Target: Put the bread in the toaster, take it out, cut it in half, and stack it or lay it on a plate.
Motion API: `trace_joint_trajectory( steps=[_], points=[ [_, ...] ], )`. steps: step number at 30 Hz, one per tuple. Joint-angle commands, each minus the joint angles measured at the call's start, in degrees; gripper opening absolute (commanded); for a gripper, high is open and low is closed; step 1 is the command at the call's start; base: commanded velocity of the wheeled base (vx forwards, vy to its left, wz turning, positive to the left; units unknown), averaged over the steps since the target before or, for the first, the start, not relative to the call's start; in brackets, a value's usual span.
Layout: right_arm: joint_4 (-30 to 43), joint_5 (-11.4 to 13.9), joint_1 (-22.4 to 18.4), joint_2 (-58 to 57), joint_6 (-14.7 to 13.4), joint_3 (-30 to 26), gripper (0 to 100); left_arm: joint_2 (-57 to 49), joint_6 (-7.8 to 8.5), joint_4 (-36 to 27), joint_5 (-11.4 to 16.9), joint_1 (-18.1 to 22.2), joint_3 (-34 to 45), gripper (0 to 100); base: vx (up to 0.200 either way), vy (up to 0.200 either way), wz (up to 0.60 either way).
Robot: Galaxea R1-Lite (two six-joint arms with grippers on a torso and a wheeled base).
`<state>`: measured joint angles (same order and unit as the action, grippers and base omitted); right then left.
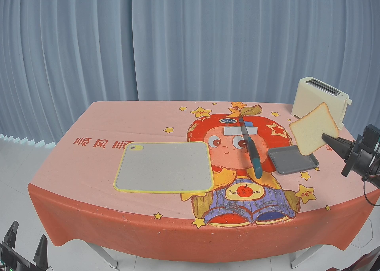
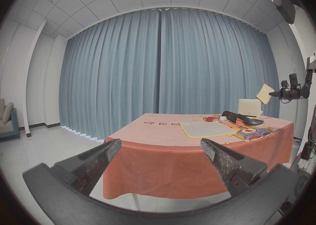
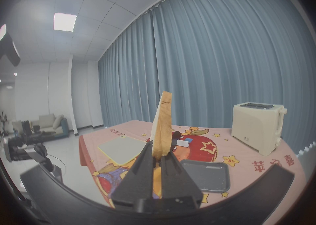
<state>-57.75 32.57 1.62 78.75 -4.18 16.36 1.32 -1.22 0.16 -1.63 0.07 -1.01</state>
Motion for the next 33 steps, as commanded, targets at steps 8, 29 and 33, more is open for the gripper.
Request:
trace_joint_trajectory(
  steps=[8,29,33],
  points=[
    [-0.8,-1.9,0.1,3.2,8.2,-3.0,0,0.1,-0.01,0.0,0.0,0.0,1.0,100,0.000,0.000,0.00],
    [-0.8,-1.4,-3.1,0.8,11.5,-2.4,0,0.1,0.08,-0.1,-0.1,0.0,1.0,100,0.000,0.000,0.00],
    [-0.8,-1.3,-3.1,0.9,11.3,-2.1,0,0.1,-0.01,0.0,0.0,0.0,1.0,100,0.000,0.000,0.00]
  ],
)
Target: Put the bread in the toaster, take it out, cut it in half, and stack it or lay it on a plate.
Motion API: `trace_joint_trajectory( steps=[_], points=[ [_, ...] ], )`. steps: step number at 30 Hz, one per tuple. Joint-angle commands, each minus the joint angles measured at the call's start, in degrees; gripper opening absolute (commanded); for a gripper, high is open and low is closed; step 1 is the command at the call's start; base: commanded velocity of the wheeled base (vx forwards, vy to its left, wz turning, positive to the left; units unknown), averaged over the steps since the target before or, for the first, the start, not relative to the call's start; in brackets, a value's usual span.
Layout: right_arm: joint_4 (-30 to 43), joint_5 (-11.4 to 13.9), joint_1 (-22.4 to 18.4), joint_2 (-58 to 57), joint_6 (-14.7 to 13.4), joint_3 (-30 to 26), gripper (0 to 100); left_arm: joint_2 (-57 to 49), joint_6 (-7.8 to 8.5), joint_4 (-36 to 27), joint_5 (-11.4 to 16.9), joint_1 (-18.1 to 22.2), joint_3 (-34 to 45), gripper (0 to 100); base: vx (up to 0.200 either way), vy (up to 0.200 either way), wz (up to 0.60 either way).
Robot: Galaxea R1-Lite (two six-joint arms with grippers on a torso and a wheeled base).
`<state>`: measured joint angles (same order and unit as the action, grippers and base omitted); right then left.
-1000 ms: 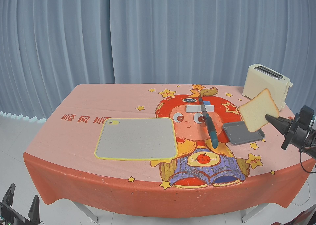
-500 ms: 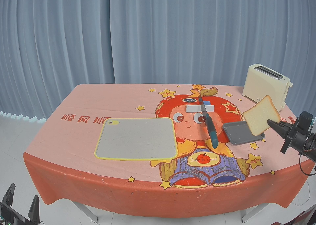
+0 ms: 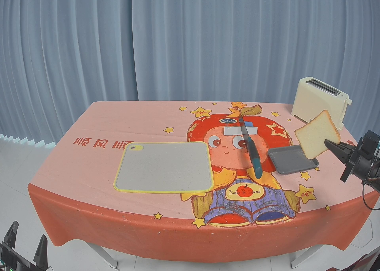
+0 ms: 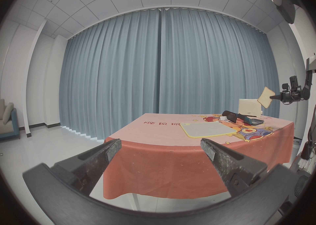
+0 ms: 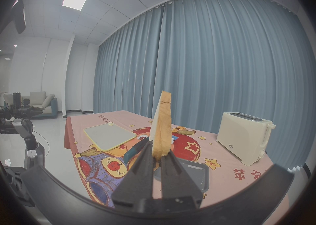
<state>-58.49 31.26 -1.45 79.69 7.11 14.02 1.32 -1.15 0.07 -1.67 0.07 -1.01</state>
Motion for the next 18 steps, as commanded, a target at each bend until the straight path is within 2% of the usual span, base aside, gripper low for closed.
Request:
trace_joint_trajectory(
  steps=[1,5,18],
  points=[
    [0.0,0.0,0.0,0.0,0.0,0.3,0,0.1,-0.08,0.0,0.0,0.0,1.0,100,0.000,0.000,0.00],
    [0.0,0.0,0.6,0.5,0.0,1.1,0,0.1,-0.08,0.1,0.0,0.0,1.0,100,0.000,0.000,0.00],
    [0.0,0.0,0.4,0.4,0.0,1.1,0,0.1,0.00,0.1,-0.1,0.0,1.0,100,0.000,-0.200,0.00]
  ],
)
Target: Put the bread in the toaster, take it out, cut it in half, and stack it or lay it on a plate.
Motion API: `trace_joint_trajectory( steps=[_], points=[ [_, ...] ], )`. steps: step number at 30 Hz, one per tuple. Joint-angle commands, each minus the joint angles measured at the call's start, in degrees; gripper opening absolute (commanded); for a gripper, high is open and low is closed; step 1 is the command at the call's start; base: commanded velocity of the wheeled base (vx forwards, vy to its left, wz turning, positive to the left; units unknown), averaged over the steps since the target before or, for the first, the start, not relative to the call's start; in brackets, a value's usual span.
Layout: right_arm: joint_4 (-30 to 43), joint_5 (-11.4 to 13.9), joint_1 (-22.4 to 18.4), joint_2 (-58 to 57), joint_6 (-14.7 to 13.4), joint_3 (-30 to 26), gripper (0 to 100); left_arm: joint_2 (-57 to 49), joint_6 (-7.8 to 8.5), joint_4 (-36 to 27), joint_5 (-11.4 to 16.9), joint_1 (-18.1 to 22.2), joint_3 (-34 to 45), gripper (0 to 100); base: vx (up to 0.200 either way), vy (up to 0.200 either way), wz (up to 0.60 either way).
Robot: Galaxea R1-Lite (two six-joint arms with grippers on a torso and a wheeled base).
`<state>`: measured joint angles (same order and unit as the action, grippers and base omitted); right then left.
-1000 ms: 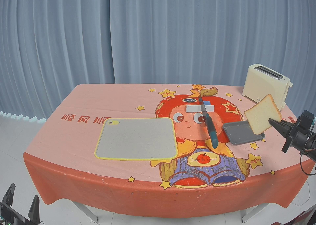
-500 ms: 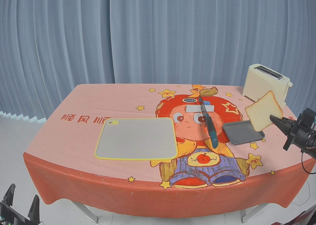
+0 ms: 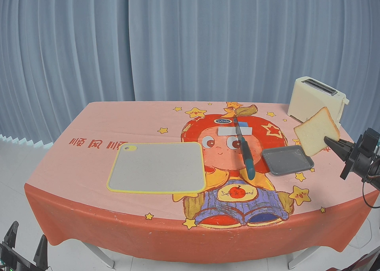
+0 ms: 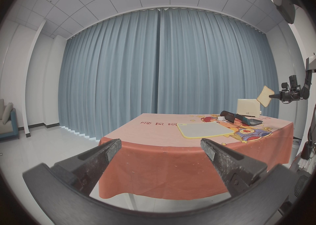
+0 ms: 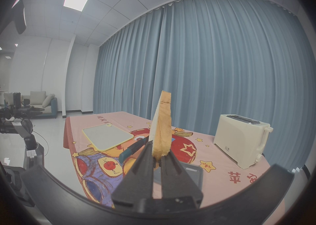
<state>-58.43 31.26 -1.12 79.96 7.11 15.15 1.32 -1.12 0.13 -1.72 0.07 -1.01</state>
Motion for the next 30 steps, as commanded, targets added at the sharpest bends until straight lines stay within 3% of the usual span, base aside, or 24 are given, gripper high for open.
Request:
trace_joint_trajectory(
  steps=[1,30],
  points=[
    [0.0,0.0,0.1,0.2,0.0,0.1,0,0.1,-0.02,0.0,0.0,0.0,1.0,100,0.000,-0.200,0.00],
    [0.0,-0.1,0.2,0.3,0.3,0.3,0,0.1,-0.11,0.0,0.0,0.0,1.0,100,0.000,-0.200,0.00]
  ],
)
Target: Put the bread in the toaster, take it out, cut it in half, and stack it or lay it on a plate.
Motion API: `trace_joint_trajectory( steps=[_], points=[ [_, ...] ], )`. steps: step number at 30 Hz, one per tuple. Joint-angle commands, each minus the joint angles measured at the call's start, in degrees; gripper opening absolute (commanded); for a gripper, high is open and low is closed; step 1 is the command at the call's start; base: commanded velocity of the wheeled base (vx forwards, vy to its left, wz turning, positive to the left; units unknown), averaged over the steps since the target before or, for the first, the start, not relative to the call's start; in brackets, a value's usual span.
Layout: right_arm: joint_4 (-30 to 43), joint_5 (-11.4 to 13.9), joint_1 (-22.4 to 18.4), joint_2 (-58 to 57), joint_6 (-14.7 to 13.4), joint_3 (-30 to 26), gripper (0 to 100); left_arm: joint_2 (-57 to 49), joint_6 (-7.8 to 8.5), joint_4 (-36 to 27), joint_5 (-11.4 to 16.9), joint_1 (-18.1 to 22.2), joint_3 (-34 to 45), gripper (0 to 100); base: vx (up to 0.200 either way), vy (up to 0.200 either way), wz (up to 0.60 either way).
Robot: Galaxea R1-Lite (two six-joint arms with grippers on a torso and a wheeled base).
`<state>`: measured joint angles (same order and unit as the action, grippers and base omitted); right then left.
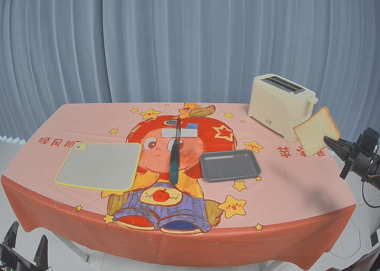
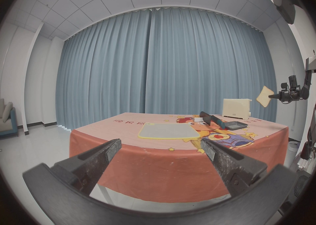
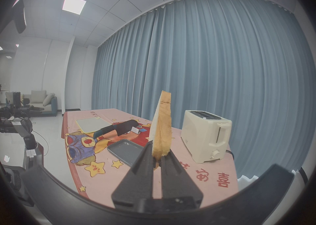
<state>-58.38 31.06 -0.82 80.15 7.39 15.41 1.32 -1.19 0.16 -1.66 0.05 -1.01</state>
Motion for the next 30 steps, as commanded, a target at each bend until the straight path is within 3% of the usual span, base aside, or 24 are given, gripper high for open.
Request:
trace_joint_trajectory(
  steps=[1,30],
  points=[
    [-0.1,0.1,-0.2,0.1,0.0,0.5,0,0.1,0.05,0.0,0.0,0.0,1.0,100,0.000,-0.200,0.00],
    [0.0,0.0,-0.7,0.1,-0.1,0.7,0,0.1,0.14,0.0,0.0,0.0,1.0,100,0.000,-0.007,0.00]
  ],
)
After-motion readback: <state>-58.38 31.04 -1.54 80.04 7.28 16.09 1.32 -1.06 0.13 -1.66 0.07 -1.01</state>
